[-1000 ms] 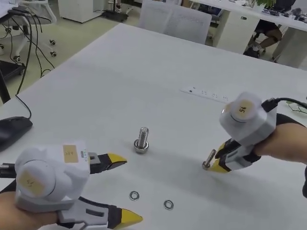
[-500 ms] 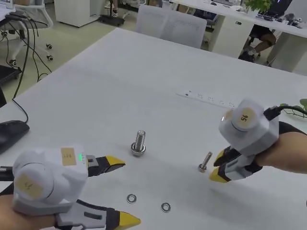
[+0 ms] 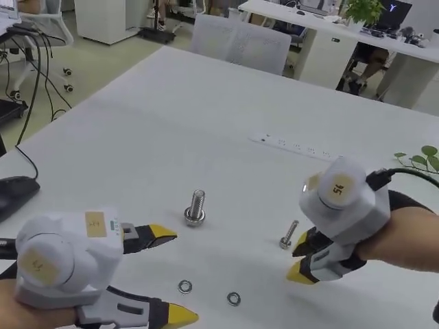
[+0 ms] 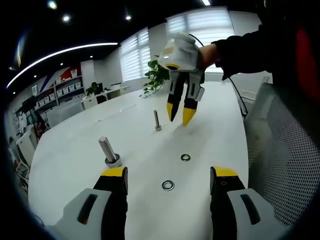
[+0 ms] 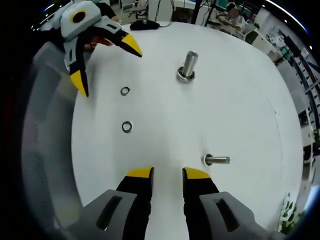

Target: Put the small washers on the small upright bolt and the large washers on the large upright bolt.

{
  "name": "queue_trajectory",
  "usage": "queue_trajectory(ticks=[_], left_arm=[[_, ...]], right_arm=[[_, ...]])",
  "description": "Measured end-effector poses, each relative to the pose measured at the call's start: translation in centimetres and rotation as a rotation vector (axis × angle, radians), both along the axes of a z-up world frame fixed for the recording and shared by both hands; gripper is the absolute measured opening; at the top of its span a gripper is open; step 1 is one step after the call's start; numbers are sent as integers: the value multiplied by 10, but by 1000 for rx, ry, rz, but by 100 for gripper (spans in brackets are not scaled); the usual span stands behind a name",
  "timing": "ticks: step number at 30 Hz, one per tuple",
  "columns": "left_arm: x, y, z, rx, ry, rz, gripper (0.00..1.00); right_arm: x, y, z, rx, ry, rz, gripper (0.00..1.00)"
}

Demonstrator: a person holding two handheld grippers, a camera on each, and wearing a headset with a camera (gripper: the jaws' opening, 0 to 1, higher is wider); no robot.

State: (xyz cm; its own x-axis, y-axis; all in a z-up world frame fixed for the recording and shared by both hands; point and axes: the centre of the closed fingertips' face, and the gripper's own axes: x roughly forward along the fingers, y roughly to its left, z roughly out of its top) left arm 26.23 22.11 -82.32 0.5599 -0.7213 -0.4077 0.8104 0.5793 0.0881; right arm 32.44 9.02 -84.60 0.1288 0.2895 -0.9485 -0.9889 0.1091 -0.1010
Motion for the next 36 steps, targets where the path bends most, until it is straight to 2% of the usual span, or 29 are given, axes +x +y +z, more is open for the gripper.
queue_trajectory(ticks=[14, 22, 36], left_arm=[[-1, 2, 7, 5, -15, 6, 66], [-3, 4, 8, 5, -16, 9, 66], [-5, 5, 10, 2, -20, 11, 66]], right_arm=[[-33, 29, -8, -13, 35, 101, 24], [-46, 44, -16, -25, 53, 154, 23], [-56, 67, -24, -33, 70, 217, 22]])
